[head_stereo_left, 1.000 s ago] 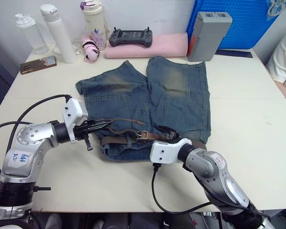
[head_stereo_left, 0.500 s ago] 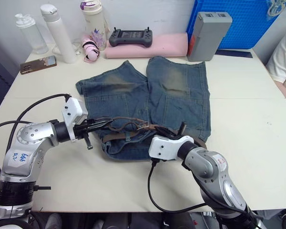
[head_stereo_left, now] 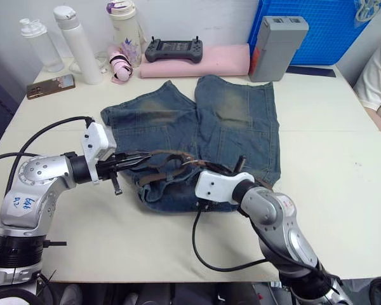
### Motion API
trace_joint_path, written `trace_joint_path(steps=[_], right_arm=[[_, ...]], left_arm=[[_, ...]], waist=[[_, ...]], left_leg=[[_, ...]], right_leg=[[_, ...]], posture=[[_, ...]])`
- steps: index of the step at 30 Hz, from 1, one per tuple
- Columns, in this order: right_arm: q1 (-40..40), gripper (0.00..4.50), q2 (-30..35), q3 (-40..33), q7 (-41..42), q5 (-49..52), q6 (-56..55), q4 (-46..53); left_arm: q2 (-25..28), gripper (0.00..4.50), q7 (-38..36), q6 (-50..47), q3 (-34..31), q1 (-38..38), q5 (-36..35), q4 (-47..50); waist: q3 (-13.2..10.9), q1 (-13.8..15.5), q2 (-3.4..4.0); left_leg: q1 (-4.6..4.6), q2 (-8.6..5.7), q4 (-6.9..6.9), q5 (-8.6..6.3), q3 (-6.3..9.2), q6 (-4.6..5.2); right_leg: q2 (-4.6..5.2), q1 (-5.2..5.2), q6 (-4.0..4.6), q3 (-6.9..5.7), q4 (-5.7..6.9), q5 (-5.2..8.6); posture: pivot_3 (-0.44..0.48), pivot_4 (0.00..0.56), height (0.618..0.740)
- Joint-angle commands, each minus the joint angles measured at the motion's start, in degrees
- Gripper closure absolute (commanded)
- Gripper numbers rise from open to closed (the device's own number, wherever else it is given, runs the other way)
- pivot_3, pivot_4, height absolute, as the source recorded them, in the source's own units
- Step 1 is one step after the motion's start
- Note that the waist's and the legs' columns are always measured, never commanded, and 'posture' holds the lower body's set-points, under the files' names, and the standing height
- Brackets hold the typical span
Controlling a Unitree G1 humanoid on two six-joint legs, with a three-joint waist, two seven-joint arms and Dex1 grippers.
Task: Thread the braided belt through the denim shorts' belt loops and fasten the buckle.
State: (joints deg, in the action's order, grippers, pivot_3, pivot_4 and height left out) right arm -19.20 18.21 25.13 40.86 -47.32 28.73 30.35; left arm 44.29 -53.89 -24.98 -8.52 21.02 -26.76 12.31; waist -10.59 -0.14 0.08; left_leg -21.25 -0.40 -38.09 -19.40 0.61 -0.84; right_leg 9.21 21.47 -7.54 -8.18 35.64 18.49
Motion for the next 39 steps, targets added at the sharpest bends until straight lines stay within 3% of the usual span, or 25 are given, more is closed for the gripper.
trace_joint_path(steps=[1, 14, 25, 39], right_arm=[[-1.3, 4.49, -0.34, -1.71, -2.45, -1.04, -0.73, 0.15], [-4.76, 4.49, 7.28, 1.67, -3.17, -3.06, -13.73, -3.16], [-6.38, 4.49, 7.3, 0.81, -3.34, -2.66, -18.02, -6.44], [-5.82, 4.49, 7.18, 0.22, -3.0, -2.29, -20.96, -6.23]], left_arm=[[1.31, 4.5, -0.51, 0.8, -1.22, 0.51, 0.15, -0.05], [3.31, 4.5, -1.54, 1.36, -2.02, 1.0, 0.24, -1.41], [7.27, 4.5, -6.6, 4.36, -0.65, 1.63, 1.3, -1.56], [8.5, 4.5, -16.26, 15.96, 5.94, 8.99, 8.6, -11.56]], waist=[[0.0, 0.01, 0.0], [0.01, -0.08, -0.01], [0.01, -0.12, -0.03], [0.02, -0.14, -0.03]], left_leg=[[0.0, -0.01, 0.0, 0.0, 0.0, 0.0], [0.0, -0.02, -0.01, 0.0, -0.05, 0.0], [0.02, 0.03, -0.01, 0.0, -0.15, 0.0], [0.03, 0.06, -0.01, 0.0, -0.24, 0.01]], right_leg=[[0.0, 0.0, 0.0, 0.01, 0.0, 0.0], [0.0, 0.04, 0.0, 0.1, 0.02, 0.0], [-0.05, 0.07, 0.01, 0.19, 0.03, 0.01], [-0.1, 0.11, 0.01, 0.25, 0.03, 0.01]], posture=[[0.0, 0.15, 0.714], [0.0, 0.15, 0.714], [0.0, 0.15, 0.714], [0.0, 0.15, 0.714]])
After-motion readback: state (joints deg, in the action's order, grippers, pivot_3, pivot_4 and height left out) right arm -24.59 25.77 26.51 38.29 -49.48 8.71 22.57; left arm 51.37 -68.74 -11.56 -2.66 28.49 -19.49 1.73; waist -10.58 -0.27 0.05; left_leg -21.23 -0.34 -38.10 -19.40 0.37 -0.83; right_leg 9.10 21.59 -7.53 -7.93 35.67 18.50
